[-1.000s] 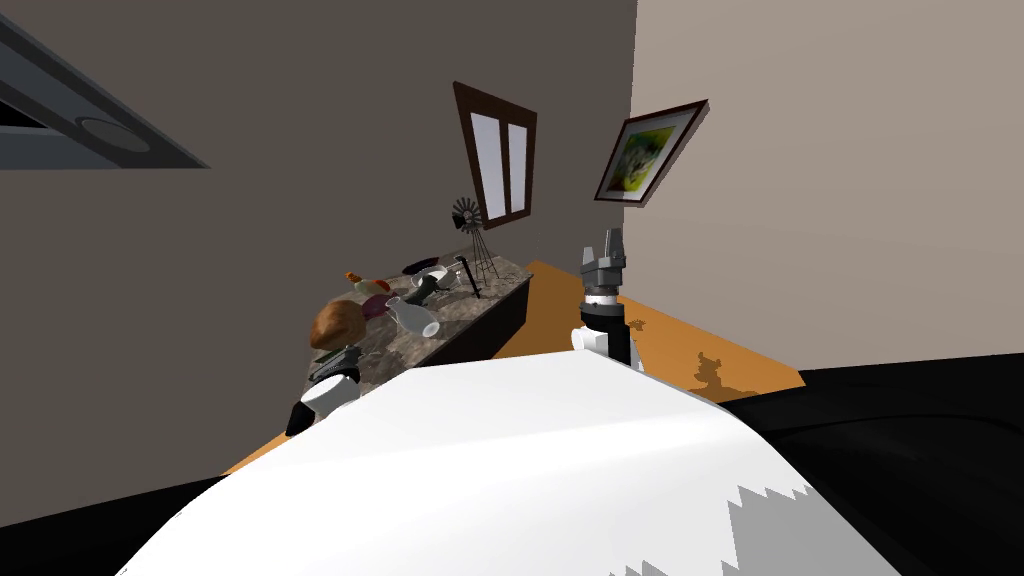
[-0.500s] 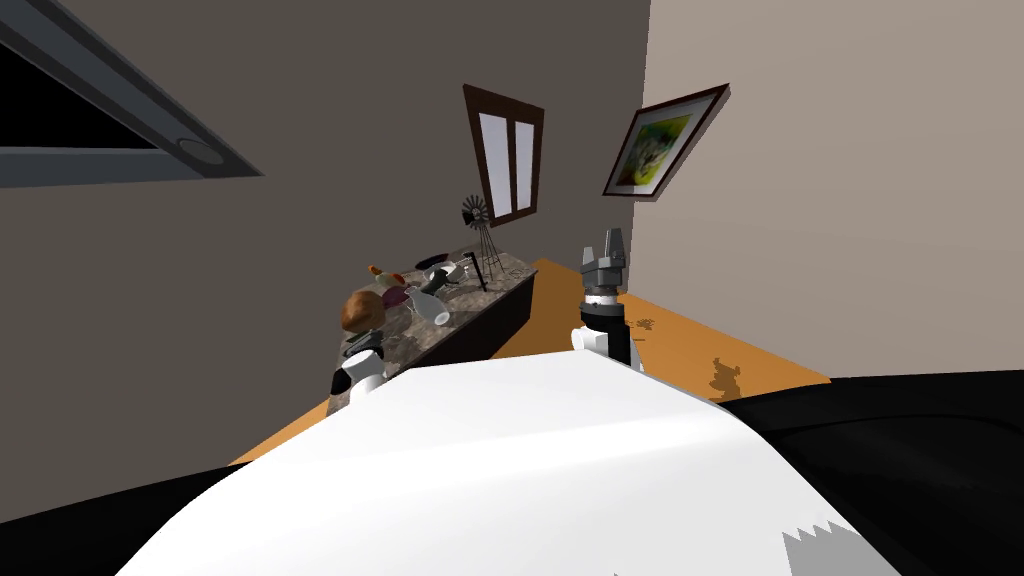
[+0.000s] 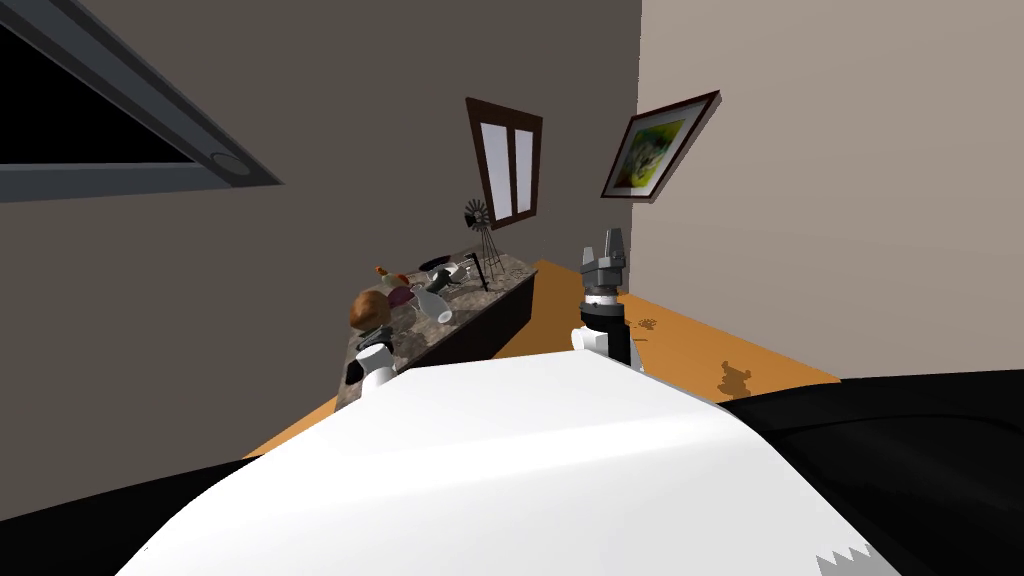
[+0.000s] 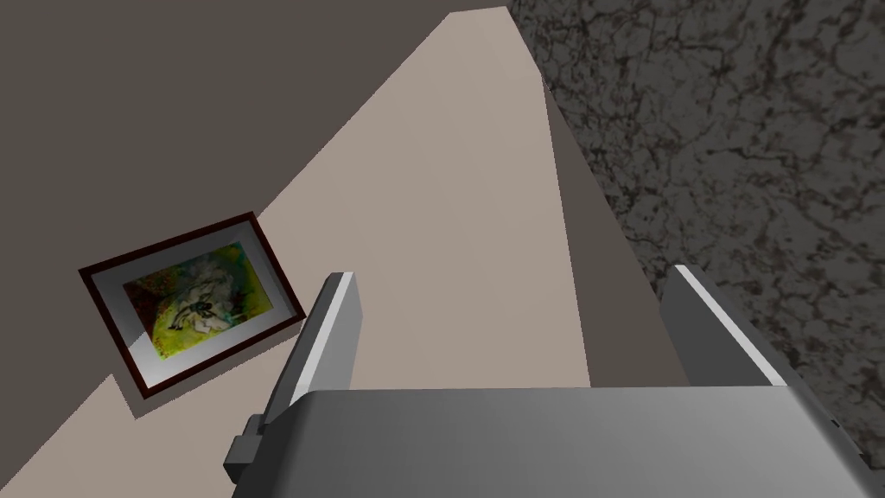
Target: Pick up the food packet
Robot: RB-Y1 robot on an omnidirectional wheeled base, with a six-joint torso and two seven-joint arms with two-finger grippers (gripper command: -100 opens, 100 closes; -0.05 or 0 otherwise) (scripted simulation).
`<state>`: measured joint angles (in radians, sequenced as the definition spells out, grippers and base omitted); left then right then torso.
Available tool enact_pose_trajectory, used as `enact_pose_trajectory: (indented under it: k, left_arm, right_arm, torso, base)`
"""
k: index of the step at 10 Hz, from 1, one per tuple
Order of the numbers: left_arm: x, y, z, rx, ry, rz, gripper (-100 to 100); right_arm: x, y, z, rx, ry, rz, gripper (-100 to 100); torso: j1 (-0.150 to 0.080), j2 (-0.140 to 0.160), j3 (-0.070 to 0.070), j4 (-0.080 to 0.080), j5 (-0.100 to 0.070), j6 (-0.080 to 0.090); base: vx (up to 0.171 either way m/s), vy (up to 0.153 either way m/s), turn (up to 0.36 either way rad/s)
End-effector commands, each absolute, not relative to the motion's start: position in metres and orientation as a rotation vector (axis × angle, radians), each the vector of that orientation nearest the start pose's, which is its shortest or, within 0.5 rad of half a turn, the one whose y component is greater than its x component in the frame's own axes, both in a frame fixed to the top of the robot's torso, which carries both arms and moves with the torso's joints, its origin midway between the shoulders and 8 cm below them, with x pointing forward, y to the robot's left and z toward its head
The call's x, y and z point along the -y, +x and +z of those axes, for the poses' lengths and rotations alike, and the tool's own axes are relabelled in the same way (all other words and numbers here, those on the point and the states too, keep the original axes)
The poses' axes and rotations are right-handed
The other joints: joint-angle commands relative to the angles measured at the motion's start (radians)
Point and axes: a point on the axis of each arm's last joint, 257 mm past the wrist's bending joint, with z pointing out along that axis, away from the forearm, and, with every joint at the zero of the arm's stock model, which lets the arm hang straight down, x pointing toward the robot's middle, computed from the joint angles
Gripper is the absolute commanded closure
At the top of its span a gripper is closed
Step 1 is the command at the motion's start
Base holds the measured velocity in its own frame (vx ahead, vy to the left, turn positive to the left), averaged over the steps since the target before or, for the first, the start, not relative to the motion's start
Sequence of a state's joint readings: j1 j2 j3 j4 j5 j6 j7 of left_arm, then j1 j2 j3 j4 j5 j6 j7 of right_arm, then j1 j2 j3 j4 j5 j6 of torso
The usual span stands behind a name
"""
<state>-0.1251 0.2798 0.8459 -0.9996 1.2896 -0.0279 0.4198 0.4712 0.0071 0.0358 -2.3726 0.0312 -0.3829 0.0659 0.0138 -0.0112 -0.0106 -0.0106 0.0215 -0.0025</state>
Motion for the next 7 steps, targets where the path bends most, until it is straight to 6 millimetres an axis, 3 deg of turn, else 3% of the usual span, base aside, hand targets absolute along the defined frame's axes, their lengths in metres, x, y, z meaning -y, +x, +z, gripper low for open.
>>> enact_pose_trajectory:
  k: [1, 2, 5, 6, 7]
  left_arm:
    - [-0.696, 0.359, -0.342, 0.982, -1.923, -1.493, 100]
    - [-0.681, 0.385, -0.345, 0.97, -1.936, -1.496, 100]
    - [-0.677, 0.391, -0.347, 0.978, -1.945, -1.5, 100]
    - [-0.662, 0.416, -0.347, 0.96, -1.956, -1.507, 100]
    - [-0.659, 0.421, -0.349, 0.966, -1.963, -1.505, 100]
  right_arm:
    - [0.262, 0.348, 0.052, -0.638, 0.622, 1.266, 0]
    - [0.262, 0.347, 0.052, -0.638, 0.622, 1.266, 0]
    - [0.262, 0.348, 0.052, -0.638, 0.622, 1.266, 0]
    - [0.262, 0.348, 0.052, -0.638, 0.622, 1.266, 0]
    - [0.262, 0.348, 0.053, -0.638, 0.622, 1.266, 0]
  torso:
    - [0.0, 0.0, 0.0, 0.0, 0.0, 0.0]
    - [0.001, 0.0, 0.0, 0.0, 0.0, -0.001]
    - [0.004, 0.003, 0.002, 0.0, 0.001, -0.001]
    - [0.004, 0.001, 0.0, 0.0, 0.001, 0.0]
    - [0.005, 0.002, 0.0, -0.001, 0.002, 0.001]
  base:
    - [0.006, -0.005, 0.007]
    - [-0.067, 0.029, 0.153]
    - [-0.049, 0.025, 0.008]
    - [-0.067, 0.023, 0.137]
    - [-0.078, 0.03, 0.048]
